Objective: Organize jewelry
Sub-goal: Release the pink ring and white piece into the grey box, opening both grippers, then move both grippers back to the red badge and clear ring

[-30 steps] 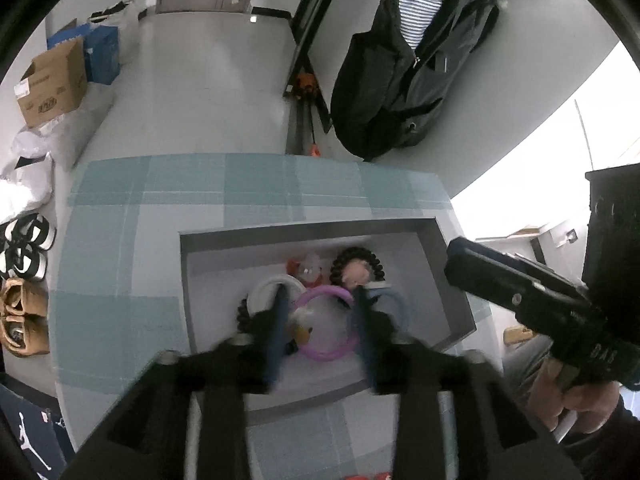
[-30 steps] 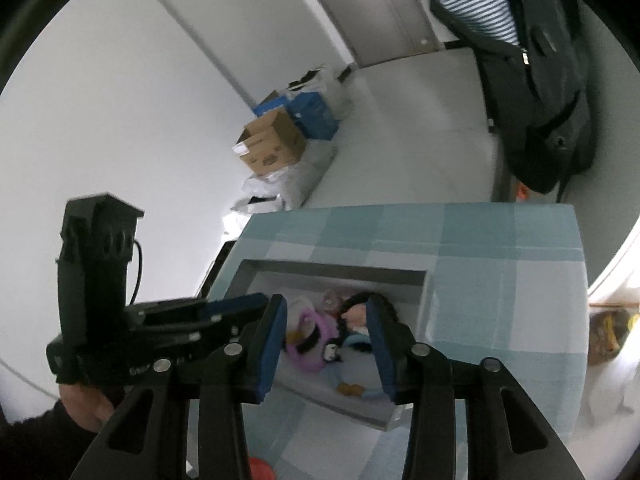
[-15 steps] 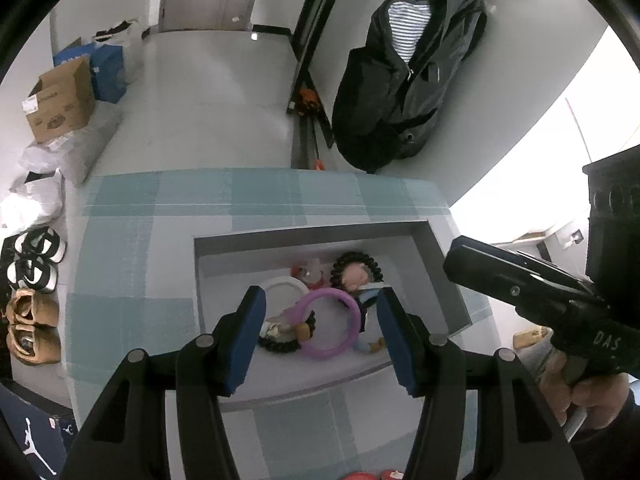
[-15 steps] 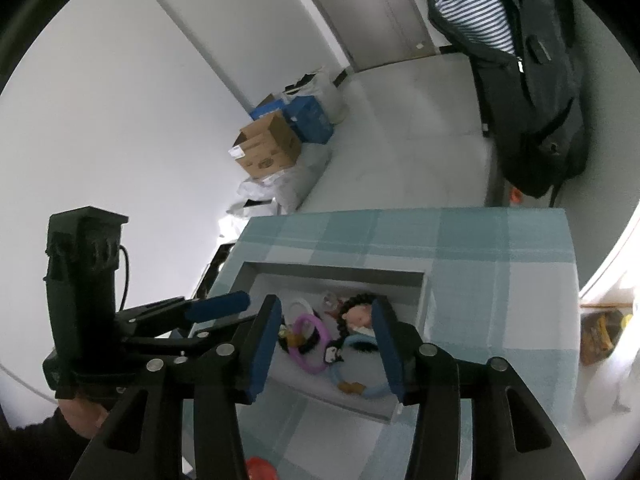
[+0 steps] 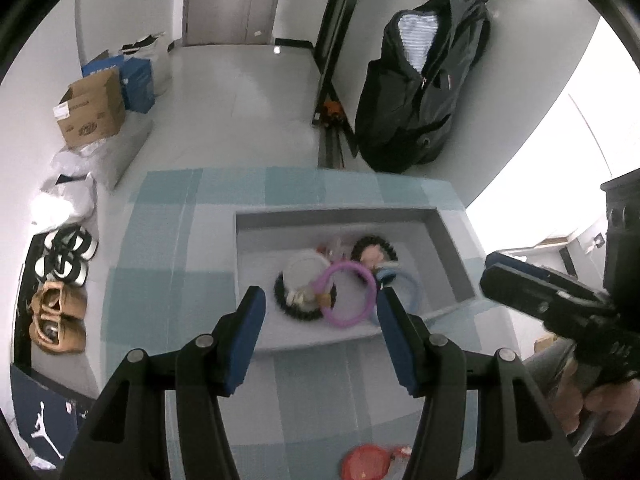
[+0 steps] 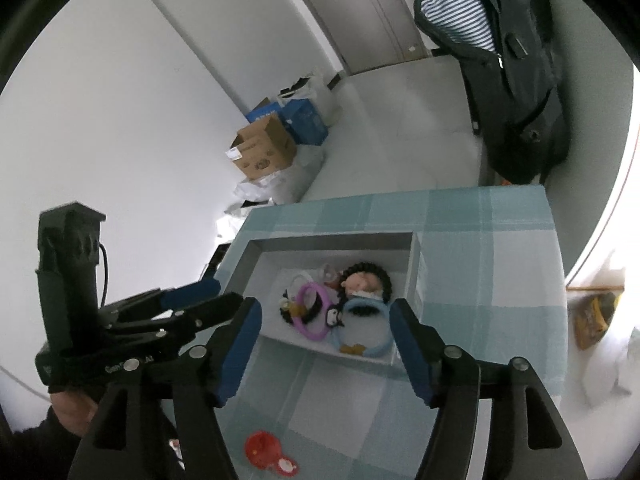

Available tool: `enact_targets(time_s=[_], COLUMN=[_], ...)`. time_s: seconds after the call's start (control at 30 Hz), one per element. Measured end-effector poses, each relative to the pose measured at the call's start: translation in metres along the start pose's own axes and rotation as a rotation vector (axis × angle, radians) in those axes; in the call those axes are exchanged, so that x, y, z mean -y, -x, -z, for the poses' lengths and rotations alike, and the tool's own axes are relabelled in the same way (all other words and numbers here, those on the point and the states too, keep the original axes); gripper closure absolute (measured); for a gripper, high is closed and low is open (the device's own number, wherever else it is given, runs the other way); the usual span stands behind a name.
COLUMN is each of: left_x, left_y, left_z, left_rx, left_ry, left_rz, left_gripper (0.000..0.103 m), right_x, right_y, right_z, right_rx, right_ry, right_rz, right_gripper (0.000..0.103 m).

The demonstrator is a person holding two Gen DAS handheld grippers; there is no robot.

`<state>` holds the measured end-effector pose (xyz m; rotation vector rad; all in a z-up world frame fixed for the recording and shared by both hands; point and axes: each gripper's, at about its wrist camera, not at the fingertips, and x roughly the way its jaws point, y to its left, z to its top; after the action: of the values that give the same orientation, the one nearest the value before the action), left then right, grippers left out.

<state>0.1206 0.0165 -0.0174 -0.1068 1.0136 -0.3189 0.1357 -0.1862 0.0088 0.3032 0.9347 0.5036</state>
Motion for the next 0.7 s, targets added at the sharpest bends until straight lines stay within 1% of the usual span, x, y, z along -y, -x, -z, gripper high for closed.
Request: enact_targets(time_s=[0.07, 0.1, 0.13, 0.17, 0.23, 0.33, 0.43, 0.47, 0.57, 0.63, 0.7], left_x=[0.001, 0.003, 0.005, 0.006, 0.007, 0.008, 0.008, 0.008, 0.009, 0.007, 0.005], left_y=[-0.003, -0.003, -0.001, 0.000, 0.005, 0.011, 0.016, 0.018, 0.017, 0.013, 0.011], left_z=[0.007, 0.011, 0.012, 0.014, 0.019, 0.024, 0.030, 0.033, 0.042, 0.051, 0.060], left_rx=[-0.020, -0.017, -0.009, -0.013, -0.002, 0.013, 0.012, 0.007, -0.008, -0.036, -0.066], left_ry=[0.008, 0.000, -0.012, -0.017, -0.008, -0.021, -0.010, -0.007, -0.004, 0.024, 0.046], left_rz=[-0.012, -0.020, -0.032, -0.037, -0.021, -0.031, -0.030, -0.032, -0.088, -0.089, -0.083], left_gripper=[0.050, 0.050, 0.048, 0.043, 0.042, 0.042, 0.042, 0.042, 0.042, 0.042, 0.042], right_x=[0.000, -0.001, -0.003, -0.005, -0.008, -0.012, -0.013, -0.014, -0.018, -0.020, -0.022], right_y=[0.000, 0.000, 0.000, 0.000, 0.000, 0.002, 0.005, 0.005, 0.008, 0.009, 0.008], right_z=[0.006, 0.008, 0.012, 0.014, 0.021, 0.030, 0.039, 0.042, 0.051, 0.057, 0.066], right_rx=[-0.014, -0.022, -0.034, -0.043, -0.057, -0.067, -0.073, -0.083, -0.089, -0.087, -0.105], right_ry=[-0.009, -0.008, -0.002, 0.007, 0.028, 0.051, 0.056, 0.061, 0.080, 0.090, 0.085], right_rz=[-0.006, -0.008, -0.007, -0.005, -0.003, -0.009, -0.015, -0.014, -0.011, -0.012, -0.025], right_gripper=[0.034, 0.034, 0.033, 0.033, 0.032, 0.031, 0.027, 0.027, 0.027, 0.027, 0.027])
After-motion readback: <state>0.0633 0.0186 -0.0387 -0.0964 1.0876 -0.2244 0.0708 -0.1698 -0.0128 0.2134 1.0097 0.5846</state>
